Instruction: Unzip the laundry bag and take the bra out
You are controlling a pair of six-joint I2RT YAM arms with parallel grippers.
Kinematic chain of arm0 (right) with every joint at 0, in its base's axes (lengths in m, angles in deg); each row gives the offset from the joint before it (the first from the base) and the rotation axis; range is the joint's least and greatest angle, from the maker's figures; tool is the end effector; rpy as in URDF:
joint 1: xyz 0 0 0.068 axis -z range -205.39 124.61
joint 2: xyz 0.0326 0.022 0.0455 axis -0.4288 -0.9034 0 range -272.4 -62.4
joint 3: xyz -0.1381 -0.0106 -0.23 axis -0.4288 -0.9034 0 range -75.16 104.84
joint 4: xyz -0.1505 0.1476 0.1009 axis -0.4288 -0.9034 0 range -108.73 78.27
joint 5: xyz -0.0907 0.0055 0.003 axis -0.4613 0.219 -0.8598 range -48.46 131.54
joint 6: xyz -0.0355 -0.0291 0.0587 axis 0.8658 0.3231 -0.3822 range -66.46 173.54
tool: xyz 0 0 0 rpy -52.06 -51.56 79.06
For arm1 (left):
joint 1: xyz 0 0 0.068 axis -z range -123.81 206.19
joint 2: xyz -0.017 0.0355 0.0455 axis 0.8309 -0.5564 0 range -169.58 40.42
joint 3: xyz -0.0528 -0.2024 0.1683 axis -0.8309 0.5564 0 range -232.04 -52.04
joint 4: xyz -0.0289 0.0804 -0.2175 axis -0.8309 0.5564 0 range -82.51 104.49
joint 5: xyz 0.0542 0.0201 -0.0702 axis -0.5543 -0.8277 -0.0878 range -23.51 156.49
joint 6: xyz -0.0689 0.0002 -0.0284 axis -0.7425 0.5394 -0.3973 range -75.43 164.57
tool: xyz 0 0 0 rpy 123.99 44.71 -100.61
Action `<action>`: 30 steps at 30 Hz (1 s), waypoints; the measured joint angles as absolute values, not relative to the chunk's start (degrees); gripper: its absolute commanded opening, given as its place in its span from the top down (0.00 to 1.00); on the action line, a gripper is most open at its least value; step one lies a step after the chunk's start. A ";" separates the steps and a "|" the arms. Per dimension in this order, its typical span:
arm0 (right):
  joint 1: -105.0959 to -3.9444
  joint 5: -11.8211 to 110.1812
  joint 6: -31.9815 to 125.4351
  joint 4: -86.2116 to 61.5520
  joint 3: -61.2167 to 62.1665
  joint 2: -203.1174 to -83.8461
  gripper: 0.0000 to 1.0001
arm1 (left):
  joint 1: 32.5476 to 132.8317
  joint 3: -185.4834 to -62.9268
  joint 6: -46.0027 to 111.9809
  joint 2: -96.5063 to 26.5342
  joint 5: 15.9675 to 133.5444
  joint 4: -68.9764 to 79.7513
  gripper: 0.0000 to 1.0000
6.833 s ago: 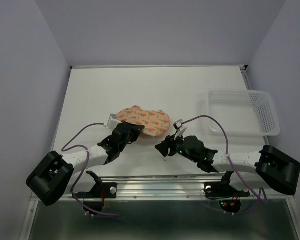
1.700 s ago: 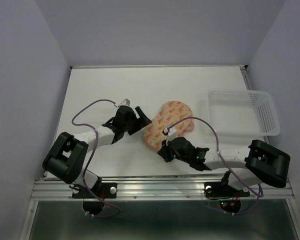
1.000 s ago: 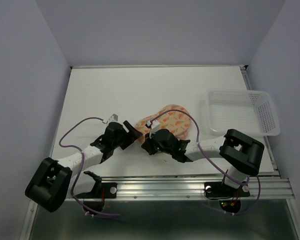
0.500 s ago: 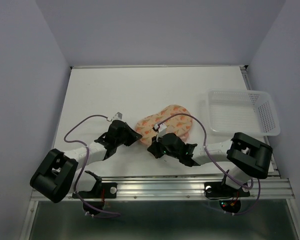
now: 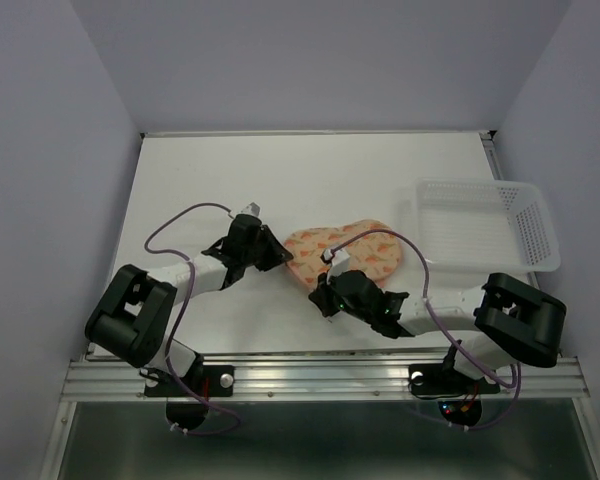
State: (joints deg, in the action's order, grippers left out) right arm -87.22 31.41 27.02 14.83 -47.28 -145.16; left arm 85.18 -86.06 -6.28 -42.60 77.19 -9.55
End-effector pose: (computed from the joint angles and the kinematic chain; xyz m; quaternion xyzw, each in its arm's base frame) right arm 0.1417 0.2412 0.1652 -0.2162 0.8287 0.3015 0.4191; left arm 0.2480 -0.1506 0.1764 -0.1206 0.8634 -0.3724 0.3182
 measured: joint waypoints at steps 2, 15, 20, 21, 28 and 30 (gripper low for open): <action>-87.17 31.87 27.11 15.05 -45.29 -147.70 0.99 | 84.35 -88.90 -4.71 -43.91 76.73 -7.62 0.28; -87.37 36.24 27.41 15.40 -32.31 -160.00 0.99 | 81.51 -84.83 -3.61 -29.58 70.77 -4.98 0.02; -87.37 36.24 27.87 15.75 -31.26 -160.70 0.99 | 81.66 -75.72 -6.48 -23.11 70.75 -4.06 0.08; -87.37 36.26 27.87 15.77 -31.22 -160.86 0.99 | 81.71 -74.69 -6.98 -22.56 70.79 -3.69 0.10; -87.37 36.48 27.80 15.99 -31.06 -162.23 0.99 | 82.82 -71.63 -10.52 -22.21 72.08 -6.70 0.43; -87.37 36.68 27.59 16.19 -31.06 -162.49 0.99 | 83.19 -71.54 -11.22 -23.26 72.49 -8.26 0.65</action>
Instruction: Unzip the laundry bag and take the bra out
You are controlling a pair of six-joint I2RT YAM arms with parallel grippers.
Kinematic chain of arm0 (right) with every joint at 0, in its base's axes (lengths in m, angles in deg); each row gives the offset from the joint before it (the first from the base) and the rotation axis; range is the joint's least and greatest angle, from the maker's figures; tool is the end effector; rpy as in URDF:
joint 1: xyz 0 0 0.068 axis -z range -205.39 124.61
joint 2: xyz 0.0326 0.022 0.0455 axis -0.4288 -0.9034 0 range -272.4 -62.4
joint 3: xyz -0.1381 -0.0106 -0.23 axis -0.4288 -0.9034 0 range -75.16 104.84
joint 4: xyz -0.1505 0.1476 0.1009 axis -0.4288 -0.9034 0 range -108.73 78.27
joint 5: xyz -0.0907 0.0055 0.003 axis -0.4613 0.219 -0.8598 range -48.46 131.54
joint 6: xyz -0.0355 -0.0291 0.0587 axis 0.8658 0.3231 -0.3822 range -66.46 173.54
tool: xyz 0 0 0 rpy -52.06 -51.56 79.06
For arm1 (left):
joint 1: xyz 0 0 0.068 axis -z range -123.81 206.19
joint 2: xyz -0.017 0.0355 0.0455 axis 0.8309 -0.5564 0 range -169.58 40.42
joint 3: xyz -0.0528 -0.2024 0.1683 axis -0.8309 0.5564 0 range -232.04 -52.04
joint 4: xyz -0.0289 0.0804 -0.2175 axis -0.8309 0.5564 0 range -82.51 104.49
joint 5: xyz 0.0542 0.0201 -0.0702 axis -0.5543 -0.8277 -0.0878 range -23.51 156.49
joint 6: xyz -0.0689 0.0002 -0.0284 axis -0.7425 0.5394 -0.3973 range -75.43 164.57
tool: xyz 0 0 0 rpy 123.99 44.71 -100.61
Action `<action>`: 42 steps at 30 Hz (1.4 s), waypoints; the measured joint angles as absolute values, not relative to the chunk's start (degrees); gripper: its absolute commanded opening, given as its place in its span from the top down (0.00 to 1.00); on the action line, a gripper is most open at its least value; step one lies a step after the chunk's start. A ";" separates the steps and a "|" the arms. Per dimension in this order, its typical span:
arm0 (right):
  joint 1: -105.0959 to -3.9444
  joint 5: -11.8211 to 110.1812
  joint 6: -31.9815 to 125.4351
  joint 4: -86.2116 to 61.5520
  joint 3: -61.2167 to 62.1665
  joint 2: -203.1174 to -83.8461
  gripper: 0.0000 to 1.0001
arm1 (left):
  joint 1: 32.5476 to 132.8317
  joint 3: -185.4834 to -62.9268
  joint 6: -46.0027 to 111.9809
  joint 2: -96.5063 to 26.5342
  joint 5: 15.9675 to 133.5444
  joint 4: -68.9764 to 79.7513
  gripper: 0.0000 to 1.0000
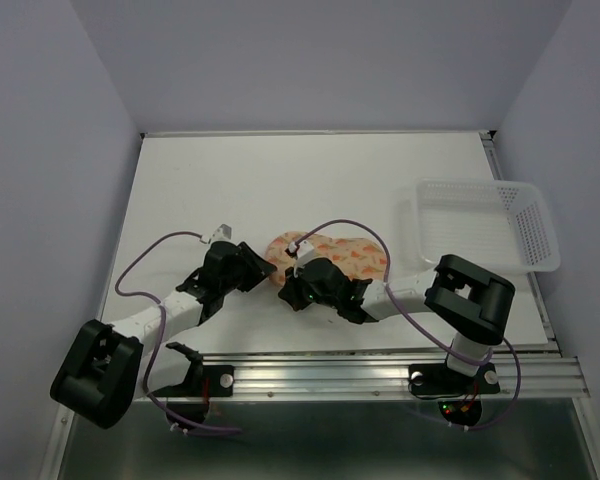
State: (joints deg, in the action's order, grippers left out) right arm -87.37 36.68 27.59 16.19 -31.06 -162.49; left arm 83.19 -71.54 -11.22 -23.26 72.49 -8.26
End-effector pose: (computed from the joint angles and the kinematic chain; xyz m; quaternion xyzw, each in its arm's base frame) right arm 0.1719 0.3116 0.1601 -0.2442 0.8215 0.3307 0.3953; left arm 0.1939 -0.1061 0.1744 -0.1873 0.8377 -0.3716 0.3537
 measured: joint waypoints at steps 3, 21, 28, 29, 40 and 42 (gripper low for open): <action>-87.37 36.74 27.39 16.21 -31.06 -162.56 0.99 | 83.50 -71.54 -11.92 -25.16 72.80 -10.09 0.93; -87.30 33.75 26.95 13.94 -45.53 -145.47 0.99 | 83.78 -77.77 -9.56 -31.00 72.91 -9.48 1.00; -87.30 33.42 26.97 12.23 -47.48 -142.78 0.99 | 82.34 -82.71 -6.15 -36.33 73.08 -8.13 0.95; -87.30 33.53 26.97 12.30 -47.39 -143.11 0.99 | 81.97 -84.31 -5.32 -37.36 73.19 -7.64 0.83; -87.37 37.70 28.05 12.82 -34.82 -156.66 0.99 | 79.52 -90.41 -2.54 -36.64 73.15 -6.66 0.01; -87.37 38.03 28.33 13.02 -32.79 -158.41 0.99 | 79.52 -87.63 -2.87 -33.03 73.04 -6.55 0.01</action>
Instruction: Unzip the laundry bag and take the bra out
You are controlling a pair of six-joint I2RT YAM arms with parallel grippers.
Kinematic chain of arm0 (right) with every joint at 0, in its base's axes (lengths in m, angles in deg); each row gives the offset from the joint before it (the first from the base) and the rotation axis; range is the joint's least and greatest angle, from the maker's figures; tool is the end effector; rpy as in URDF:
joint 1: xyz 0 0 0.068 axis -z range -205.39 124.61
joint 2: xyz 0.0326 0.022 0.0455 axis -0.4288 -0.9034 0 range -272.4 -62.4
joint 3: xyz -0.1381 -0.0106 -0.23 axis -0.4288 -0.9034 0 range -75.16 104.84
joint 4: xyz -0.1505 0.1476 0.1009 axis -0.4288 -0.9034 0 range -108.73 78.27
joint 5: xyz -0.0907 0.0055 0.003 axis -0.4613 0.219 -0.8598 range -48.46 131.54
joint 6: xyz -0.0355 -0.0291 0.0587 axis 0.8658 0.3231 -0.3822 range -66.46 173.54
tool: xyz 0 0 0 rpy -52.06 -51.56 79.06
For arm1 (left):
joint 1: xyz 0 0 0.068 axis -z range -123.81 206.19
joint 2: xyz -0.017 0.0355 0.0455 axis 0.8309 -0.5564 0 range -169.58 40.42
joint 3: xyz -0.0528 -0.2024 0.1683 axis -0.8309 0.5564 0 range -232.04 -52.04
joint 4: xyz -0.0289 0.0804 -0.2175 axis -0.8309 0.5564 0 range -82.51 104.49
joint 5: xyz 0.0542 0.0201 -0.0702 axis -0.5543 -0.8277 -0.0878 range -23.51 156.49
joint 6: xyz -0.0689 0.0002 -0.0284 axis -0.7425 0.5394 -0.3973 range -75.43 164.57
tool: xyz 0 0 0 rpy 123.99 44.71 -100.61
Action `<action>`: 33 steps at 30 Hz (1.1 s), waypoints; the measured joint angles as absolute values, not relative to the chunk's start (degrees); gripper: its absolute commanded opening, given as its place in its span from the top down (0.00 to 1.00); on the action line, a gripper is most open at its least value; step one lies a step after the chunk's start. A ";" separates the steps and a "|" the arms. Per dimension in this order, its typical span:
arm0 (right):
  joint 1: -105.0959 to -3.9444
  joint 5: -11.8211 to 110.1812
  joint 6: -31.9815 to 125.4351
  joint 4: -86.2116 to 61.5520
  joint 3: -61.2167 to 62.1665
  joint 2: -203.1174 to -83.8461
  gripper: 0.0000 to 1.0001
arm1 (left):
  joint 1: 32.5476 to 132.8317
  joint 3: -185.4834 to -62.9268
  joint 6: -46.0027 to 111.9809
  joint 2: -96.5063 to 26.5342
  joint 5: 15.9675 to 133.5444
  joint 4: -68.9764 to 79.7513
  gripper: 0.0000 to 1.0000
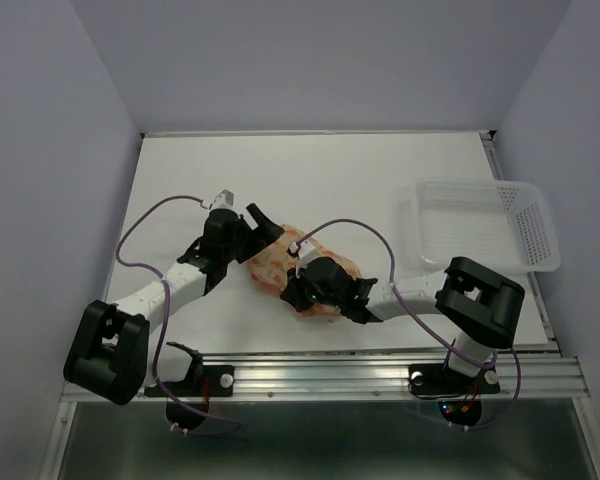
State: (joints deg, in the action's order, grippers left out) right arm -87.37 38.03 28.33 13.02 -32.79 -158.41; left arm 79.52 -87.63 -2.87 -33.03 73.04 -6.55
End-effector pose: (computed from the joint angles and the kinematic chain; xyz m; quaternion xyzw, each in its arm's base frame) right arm 0.1644 0.3005 0.1680 -0.2567 0.8217 0.3313 0.3862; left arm 0.2519 -0.1164 0.2226 -0.1442 0.8245 -0.3546 0.4167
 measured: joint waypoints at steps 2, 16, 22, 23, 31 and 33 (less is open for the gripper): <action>-87.37 38.40 28.66 13.41 -30.84 -160.18 0.99 | 79.52 -84.02 -3.46 -29.53 72.93 -6.38 0.04; -87.37 37.07 29.14 14.55 -28.31 -165.77 0.99 | 79.50 -69.90 -10.22 -7.24 71.23 0.53 0.11; -87.35 36.74 29.12 14.90 -28.02 -166.43 0.99 | 79.50 -68.05 -12.64 -2.91 70.31 2.10 0.12; -87.35 36.68 29.12 15.01 -27.96 -166.43 0.99 | 79.48 -67.52 -12.99 -3.46 70.40 1.71 0.12; -87.35 36.59 29.05 15.77 -27.94 -166.43 0.99 | 79.50 -65.12 -15.35 -14.67 72.30 -4.72 0.15; -87.35 36.59 28.90 15.77 -27.94 -166.43 0.99 | 79.57 -65.12 -15.88 -16.38 72.52 -6.66 0.19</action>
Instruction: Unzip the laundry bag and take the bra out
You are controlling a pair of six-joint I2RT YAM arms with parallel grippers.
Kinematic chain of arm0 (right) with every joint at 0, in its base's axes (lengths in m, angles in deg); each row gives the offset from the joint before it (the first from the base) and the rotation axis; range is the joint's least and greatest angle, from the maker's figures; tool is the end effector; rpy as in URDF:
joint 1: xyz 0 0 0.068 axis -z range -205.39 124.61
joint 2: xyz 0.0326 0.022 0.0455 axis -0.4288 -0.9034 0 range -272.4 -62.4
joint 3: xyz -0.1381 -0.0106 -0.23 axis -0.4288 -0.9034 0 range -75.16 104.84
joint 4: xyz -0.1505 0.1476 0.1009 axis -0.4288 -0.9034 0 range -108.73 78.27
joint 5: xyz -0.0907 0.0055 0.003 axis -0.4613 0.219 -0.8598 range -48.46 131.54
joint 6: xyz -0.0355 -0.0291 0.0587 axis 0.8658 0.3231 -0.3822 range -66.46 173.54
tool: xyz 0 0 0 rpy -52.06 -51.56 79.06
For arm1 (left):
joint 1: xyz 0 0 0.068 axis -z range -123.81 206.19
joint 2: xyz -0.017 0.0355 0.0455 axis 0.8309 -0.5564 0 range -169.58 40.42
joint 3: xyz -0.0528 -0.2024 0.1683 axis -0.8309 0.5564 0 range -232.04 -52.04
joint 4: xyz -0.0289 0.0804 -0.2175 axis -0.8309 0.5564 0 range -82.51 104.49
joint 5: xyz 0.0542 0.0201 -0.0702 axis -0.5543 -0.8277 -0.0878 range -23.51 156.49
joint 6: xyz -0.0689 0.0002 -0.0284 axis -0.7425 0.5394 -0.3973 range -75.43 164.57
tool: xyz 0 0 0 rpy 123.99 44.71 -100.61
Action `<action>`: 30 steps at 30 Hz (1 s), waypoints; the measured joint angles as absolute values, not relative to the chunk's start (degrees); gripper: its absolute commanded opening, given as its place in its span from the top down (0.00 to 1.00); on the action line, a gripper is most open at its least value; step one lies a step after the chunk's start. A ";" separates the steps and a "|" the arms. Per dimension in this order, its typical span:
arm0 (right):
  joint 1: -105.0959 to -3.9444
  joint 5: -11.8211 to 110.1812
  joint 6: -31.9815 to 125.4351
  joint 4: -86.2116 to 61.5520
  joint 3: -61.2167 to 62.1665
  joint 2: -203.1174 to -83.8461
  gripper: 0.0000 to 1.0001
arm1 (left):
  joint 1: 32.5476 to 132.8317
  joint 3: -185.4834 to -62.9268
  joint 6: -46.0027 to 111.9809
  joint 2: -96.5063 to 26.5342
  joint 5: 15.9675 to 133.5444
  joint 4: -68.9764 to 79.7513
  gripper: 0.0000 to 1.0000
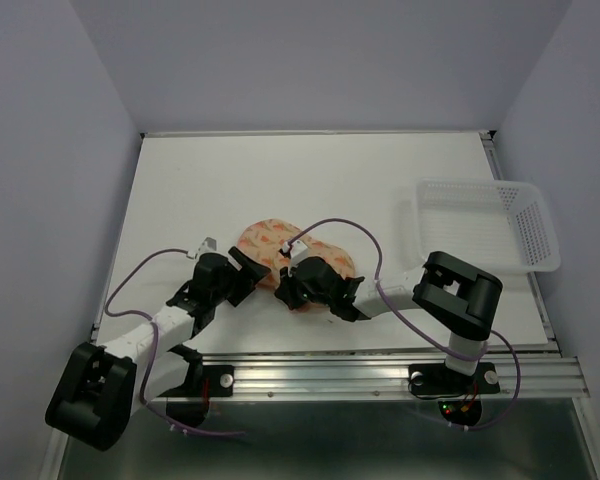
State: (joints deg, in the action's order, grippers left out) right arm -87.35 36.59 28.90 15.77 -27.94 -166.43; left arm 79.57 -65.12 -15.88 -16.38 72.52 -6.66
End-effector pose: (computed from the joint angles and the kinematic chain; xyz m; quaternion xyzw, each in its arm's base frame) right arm 0.1787 0.3238 0.1514 -0.2551 0.8239 0.3190 0.3929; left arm 0.1750 -0.0827 0.1582 -0.2492 0.8266 -0.3695 0.3436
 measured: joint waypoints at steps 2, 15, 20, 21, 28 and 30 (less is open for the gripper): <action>-87.35 36.61 28.83 15.82 -27.94 -166.43 0.99 | 79.61 -65.12 -16.40 -17.66 72.52 -8.76 0.26; -86.54 36.15 28.02 16.41 -31.46 -162.78 0.99 | 80.03 -69.20 -16.82 -26.08 72.23 -13.33 1.00; -85.55 35.34 28.02 17.06 -36.61 -156.27 0.99 | 79.92 -73.20 -15.29 -29.86 72.54 -13.22 1.00; -85.49 35.10 28.00 16.93 -37.82 -154.60 0.99 | 79.78 -73.97 -14.87 -30.58 72.58 -13.24 1.00; -85.45 33.53 28.05 15.38 -44.77 -145.84 0.99 | 77.69 -79.87 -10.43 -37.05 72.52 -12.63 1.00; -85.45 33.55 28.05 14.88 -45.38 -145.05 0.99 | 76.70 -82.89 -8.45 -39.76 72.58 -12.08 1.00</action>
